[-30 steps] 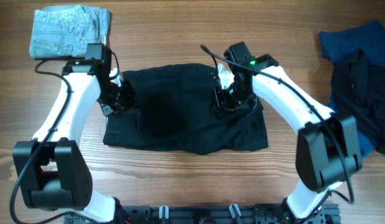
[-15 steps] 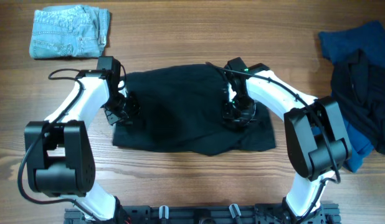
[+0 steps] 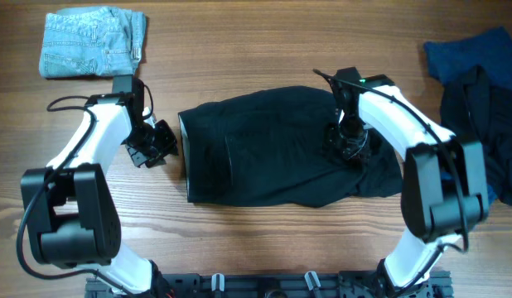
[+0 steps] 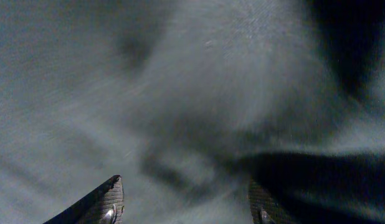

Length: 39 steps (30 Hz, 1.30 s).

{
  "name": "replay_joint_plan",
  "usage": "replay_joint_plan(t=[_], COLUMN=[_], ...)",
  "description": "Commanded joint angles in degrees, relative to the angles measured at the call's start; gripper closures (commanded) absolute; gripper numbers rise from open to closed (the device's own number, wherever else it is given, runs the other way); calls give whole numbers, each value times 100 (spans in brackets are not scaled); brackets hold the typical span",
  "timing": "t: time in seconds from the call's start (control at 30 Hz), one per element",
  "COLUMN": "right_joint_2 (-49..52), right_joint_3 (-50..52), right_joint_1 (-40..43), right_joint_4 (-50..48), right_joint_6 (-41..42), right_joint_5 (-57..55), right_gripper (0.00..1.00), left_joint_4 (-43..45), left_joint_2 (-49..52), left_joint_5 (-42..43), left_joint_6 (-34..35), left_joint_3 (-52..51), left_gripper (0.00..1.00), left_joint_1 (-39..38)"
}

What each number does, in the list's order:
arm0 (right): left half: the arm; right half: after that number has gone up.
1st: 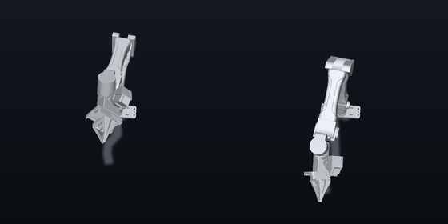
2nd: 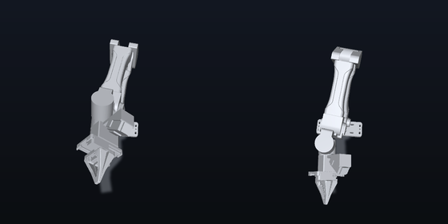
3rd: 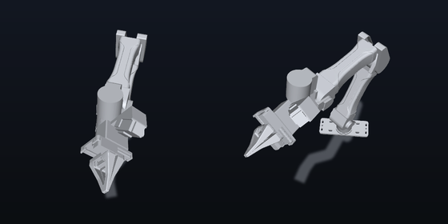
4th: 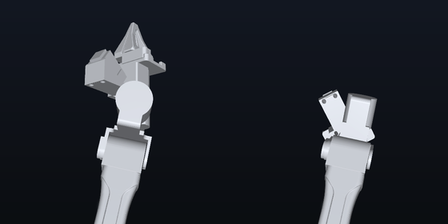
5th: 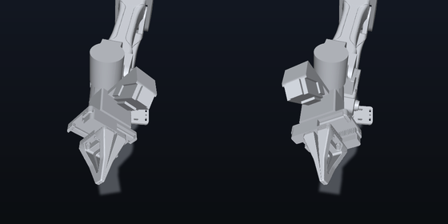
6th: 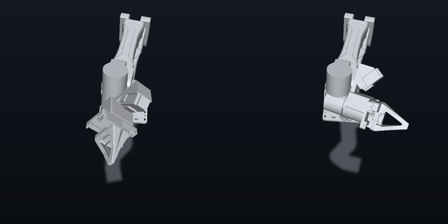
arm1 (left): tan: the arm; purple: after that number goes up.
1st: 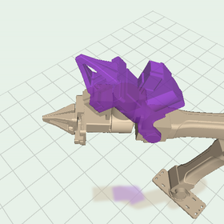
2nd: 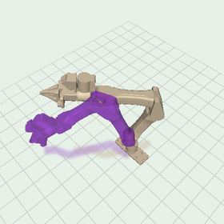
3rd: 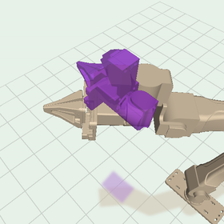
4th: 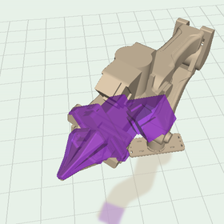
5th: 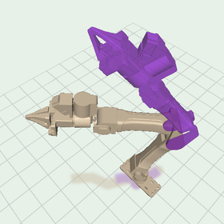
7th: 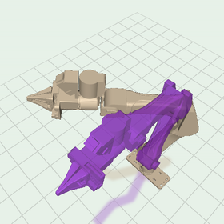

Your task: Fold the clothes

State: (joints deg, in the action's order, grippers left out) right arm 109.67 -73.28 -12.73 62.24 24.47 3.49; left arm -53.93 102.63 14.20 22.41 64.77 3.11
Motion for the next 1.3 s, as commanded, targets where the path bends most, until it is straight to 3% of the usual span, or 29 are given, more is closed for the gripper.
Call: replay_joint_plan(t=[0.0,0.07,0.2,0.53,0.73,1.0,1.17,1.27], right_joint_2=[-682,-997,-1650,-3139,-3412,-3414,-3414,-3414], right_joint_3=[-151,-151,-151,-151,-151,-151,-151,-151], right_joint_1=[-37,-37,-37,-37,-37,-37,-37,-37], right_joint_4=[22,35,190,586,621,752,807,844], right_joint_6=[-446,-839,-1423,-1438,-1381,-1381,-1386,-1397], right_joint_5=[804,1399,2282,2660,2662,2664,2660,2660], right_gripper=[26,0,0,0,0,0,0,0], left_joint_4=[0,37,61,1054,1440,1814,2046,2159], left_joint_2=[-146,-146,-146,-138,-136,118,485,662], left_joint_5=[831,1268,1303,1353,1864,1893,1943,1939], left_joint_6=[-48,-385,-520,-527,-527,-398,-376,-264], left_joint_3=[-33,-33,-72,-1051,-1279,-1534,-1534,-1534], left_gripper=[20,0,0,0,0,0,10,25], left_joint_1=[-28,-26,-26,-26,-44,-127,-358,-426])
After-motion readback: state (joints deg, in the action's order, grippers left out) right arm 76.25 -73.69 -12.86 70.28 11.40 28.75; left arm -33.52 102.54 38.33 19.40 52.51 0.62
